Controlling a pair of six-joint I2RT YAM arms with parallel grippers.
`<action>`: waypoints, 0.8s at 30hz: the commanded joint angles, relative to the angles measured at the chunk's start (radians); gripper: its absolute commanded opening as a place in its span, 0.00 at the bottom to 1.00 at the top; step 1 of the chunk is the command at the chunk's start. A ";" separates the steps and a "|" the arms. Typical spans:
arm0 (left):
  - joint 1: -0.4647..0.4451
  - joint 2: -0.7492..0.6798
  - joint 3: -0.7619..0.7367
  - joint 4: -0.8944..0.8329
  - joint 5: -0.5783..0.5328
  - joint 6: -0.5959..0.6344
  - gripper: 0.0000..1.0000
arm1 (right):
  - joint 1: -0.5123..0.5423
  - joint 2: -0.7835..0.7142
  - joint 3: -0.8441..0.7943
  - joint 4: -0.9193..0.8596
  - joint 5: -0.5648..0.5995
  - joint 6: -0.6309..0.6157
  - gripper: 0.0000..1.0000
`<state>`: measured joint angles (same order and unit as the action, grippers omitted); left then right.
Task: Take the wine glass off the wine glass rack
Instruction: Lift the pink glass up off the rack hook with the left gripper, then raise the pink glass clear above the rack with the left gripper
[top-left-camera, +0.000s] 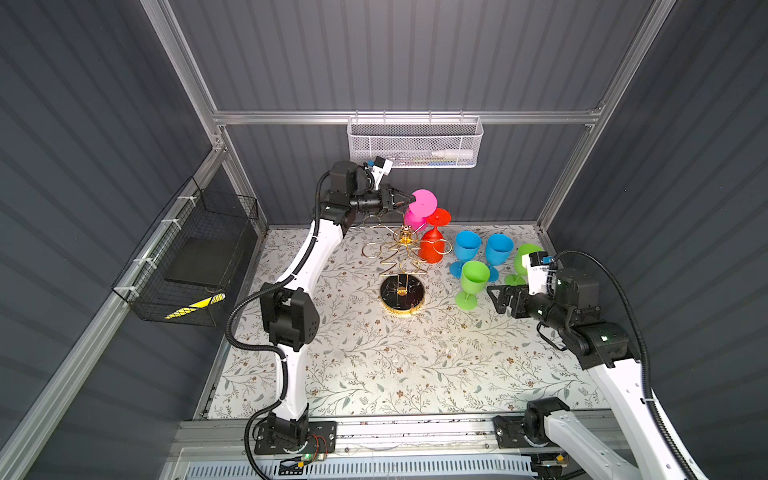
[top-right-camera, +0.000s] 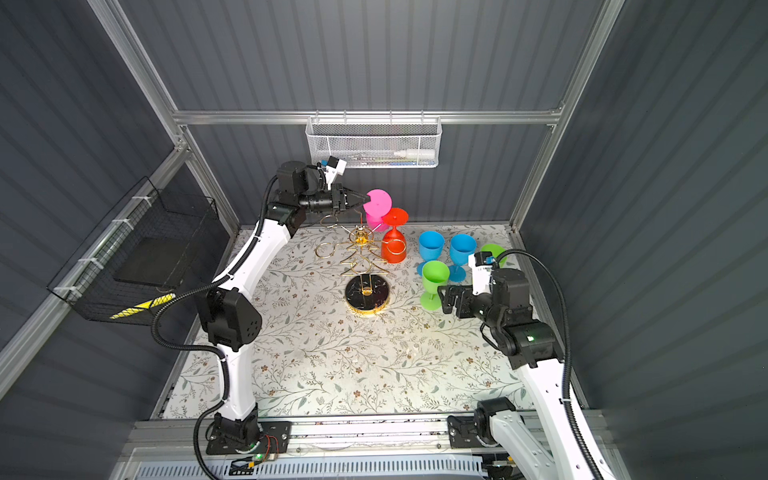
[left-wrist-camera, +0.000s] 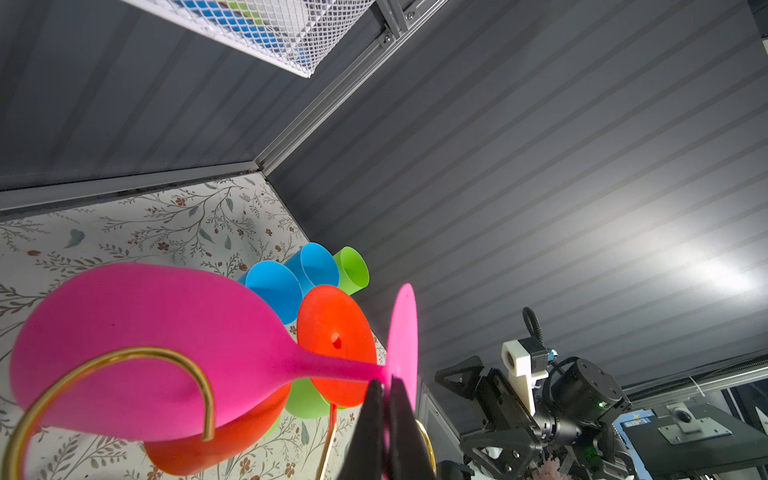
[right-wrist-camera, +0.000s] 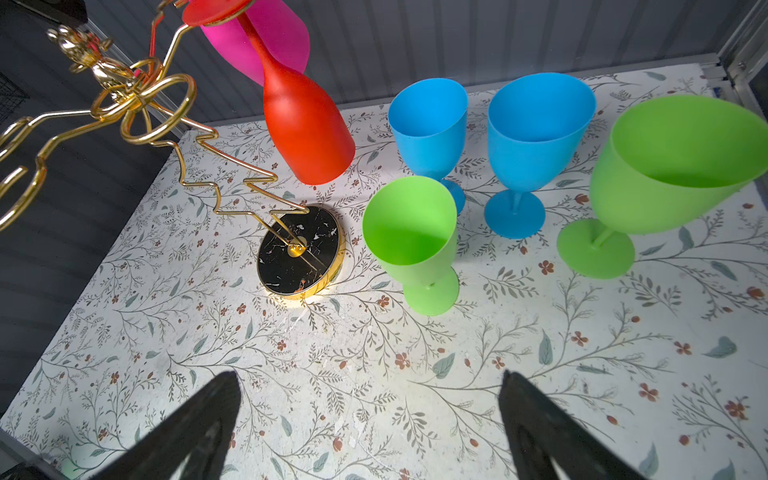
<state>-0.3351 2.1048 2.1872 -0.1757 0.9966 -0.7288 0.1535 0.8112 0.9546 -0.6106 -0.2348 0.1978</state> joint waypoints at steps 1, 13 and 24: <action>-0.007 0.014 0.029 0.081 -0.011 -0.020 0.00 | -0.002 -0.009 -0.008 -0.010 0.014 -0.013 0.99; -0.008 0.021 0.027 0.229 -0.055 -0.086 0.00 | -0.003 -0.007 -0.005 -0.013 0.015 -0.016 0.99; -0.003 0.001 0.008 0.326 -0.097 -0.130 0.00 | -0.003 -0.014 -0.004 -0.020 0.023 -0.021 0.99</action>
<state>-0.3405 2.1063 2.1872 0.0780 0.9123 -0.8326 0.1532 0.8108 0.9546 -0.6147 -0.2226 0.1932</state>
